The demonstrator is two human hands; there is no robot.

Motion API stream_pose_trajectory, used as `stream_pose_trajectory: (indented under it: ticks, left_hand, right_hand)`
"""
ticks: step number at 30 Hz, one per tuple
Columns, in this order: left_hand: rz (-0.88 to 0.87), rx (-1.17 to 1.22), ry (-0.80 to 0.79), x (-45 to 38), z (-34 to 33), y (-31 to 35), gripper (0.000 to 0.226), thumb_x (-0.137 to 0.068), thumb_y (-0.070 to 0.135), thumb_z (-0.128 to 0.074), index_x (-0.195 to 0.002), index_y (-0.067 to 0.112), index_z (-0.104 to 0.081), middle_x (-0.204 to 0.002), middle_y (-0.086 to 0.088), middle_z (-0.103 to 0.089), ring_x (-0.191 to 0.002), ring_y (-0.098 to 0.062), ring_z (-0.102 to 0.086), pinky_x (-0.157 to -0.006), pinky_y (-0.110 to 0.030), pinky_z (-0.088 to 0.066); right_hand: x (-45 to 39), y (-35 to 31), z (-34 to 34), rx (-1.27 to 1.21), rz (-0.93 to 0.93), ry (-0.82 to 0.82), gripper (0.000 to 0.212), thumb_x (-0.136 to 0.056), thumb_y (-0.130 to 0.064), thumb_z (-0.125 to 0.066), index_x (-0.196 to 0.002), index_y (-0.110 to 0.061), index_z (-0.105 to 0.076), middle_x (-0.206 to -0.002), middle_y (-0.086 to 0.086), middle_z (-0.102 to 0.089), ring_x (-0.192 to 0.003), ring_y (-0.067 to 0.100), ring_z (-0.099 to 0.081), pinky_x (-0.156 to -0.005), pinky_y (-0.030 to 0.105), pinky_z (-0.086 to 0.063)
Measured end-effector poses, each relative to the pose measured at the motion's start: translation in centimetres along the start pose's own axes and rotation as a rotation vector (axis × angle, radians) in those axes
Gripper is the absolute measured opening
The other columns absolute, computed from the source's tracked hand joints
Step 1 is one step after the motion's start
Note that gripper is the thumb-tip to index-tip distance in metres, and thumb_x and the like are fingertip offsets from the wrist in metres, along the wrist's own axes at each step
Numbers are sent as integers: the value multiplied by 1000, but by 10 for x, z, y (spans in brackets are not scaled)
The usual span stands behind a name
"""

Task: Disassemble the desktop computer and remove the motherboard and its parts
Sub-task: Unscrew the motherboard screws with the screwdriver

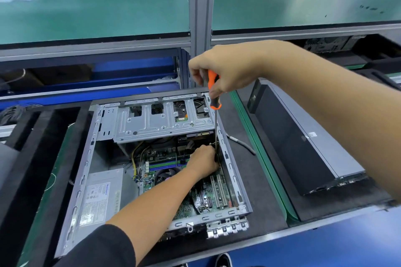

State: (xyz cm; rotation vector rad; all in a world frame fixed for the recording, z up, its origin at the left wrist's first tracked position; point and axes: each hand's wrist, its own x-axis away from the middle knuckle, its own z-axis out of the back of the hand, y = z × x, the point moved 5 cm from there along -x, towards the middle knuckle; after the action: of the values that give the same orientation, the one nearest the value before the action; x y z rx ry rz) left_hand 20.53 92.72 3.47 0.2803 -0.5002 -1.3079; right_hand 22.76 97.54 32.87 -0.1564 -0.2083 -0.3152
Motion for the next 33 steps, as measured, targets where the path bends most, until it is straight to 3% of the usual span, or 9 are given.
stream_pose_trajectory:
  ticks: [4,8,13,16,21,23,27,30,33]
  left_hand:
    - [18,6,-7,-2,2,-2,19,-81,19,-66,-88,1,-63,-88,-19,-62,-80,-38,-60,-62,-38,-48]
    - [4,-1,-30,-2,2,-3,19,-80,19,-67,-76,5,-55,-82,-17,-60,-79,-37,-59,-58,-34,-40]
    - [-10,-30,-18,-1,0,1,28,-81,25,-69,-68,8,-51,-71,-12,-50,-72,-36,-56,-57,-33,-36]
    - [0,-34,-17,-1,0,0,32,-80,26,-71,-64,9,-49,-66,-6,-45,-69,-34,-55,-55,-32,-35]
    - [-1,-45,16,-1,0,1,35,-79,29,-72,-65,12,-44,-64,-3,-39,-63,-29,-46,-56,-32,-34]
    - [8,-46,35,0,1,2,31,-79,30,-72,-68,11,-49,-66,-6,-43,-67,-34,-54,-56,-32,-33]
    - [18,-44,67,0,1,3,31,-79,32,-71,-72,8,-51,-69,-9,-47,-73,-38,-58,-55,-33,-33]
    - [37,-25,59,0,1,3,31,-79,30,-70,-72,10,-48,-70,-7,-44,-74,-37,-58,-56,-33,-34]
    - [63,53,-6,-3,3,-2,25,-79,23,-70,-71,5,-56,-74,-12,-58,-74,-34,-60,-56,-32,-38]
  right_hand:
    - [0,-2,-2,-231,68,-57,32,-79,-3,-73,-99,-17,-54,-94,-6,-67,-84,8,-66,-72,22,-52]
    - [3,3,-3,-315,53,-93,33,-77,6,-70,-101,-13,-55,-96,-1,-70,-84,10,-68,-71,23,-54]
    - [7,11,-2,-208,-50,-10,20,-86,-26,-71,-96,-22,-54,-89,-5,-68,-74,10,-65,-63,24,-46]
    - [5,11,-3,-11,-190,43,40,-95,-56,-47,-93,-16,-50,-75,5,-70,-55,13,-68,-56,30,-41]
    - [-1,0,-6,49,-242,-51,34,-98,-38,-49,-97,-5,-58,-59,4,-70,-49,9,-66,-54,28,-40]
    - [0,-1,1,39,-181,-33,18,-92,-25,-60,-103,-11,-59,-70,-1,-71,-62,8,-67,-58,29,-44]
    - [7,2,5,-47,-113,-22,22,-78,-6,-67,-96,-19,-63,-89,-6,-63,-79,15,-60,-68,36,-51]
    - [8,3,0,-169,-119,-20,5,-84,-18,-67,-87,-18,-62,-80,-3,-68,-69,13,-63,-59,29,-46]
    - [0,6,-4,-30,-181,29,27,-97,-38,-48,-87,-14,-56,-66,1,-68,-55,12,-68,-58,29,-46]
